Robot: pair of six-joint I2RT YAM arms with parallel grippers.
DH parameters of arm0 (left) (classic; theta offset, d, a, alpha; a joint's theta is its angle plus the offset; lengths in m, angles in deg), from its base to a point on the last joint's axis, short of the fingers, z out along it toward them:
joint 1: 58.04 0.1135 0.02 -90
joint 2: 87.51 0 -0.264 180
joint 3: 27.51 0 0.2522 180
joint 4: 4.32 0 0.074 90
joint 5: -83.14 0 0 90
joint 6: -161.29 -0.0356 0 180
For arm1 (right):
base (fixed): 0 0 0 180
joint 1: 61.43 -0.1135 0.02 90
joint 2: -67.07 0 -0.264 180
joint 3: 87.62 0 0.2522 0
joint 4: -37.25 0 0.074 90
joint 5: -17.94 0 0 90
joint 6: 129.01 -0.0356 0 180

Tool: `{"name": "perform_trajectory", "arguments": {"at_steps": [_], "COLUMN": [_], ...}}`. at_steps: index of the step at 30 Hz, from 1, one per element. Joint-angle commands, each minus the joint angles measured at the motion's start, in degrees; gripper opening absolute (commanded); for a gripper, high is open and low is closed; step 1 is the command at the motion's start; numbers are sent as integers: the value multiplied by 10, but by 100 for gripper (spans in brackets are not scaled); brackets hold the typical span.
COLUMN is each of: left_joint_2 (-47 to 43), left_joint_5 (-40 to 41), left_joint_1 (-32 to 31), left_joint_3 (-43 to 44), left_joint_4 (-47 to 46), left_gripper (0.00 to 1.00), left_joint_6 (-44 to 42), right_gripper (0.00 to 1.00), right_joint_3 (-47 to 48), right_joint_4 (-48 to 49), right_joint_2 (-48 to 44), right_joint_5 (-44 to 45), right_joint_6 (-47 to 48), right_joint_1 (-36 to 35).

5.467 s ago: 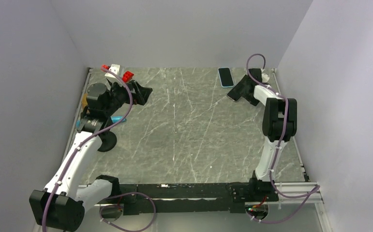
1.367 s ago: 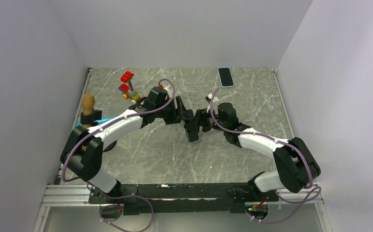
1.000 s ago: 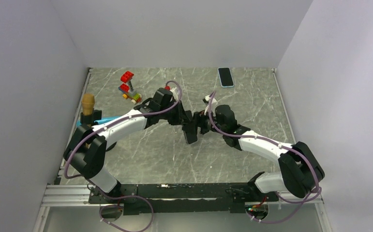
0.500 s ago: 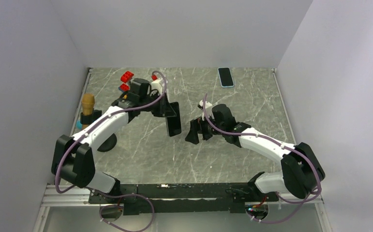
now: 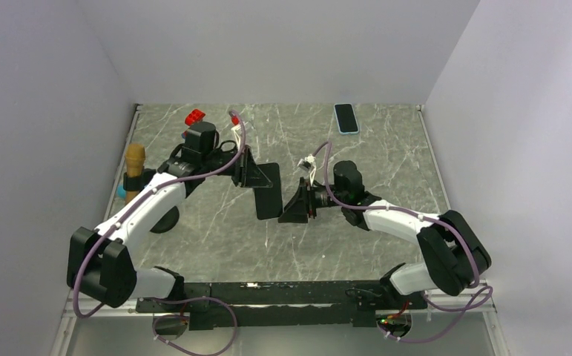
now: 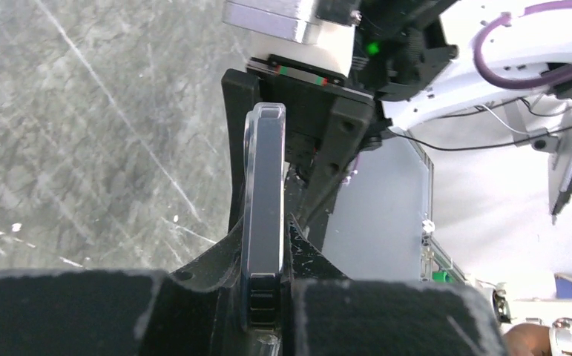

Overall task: Take the phone out of the phone case
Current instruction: Pick up the phone at the center of the board.

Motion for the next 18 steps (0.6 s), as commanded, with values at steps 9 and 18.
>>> {"name": "perform_trajectory", "arguments": {"at_steps": [9,18], "left_joint_2": [-45,-72], "left_joint_5": [-127,-123], "left_joint_1": [11,11], "left_joint_3": [-35,-84], "left_joint_4": [-194,-321], "left_gripper": [0,0], "left_joint_6": [151,334], "right_gripper": [0,0], "right_joint_3": [21,73], "right_joint_4": [163,-33], "right_joint_2": [14,-46], "right_joint_5": [-85,44], "right_joint_6": [-45,213], "right_joint_1": [-6,-71]}}
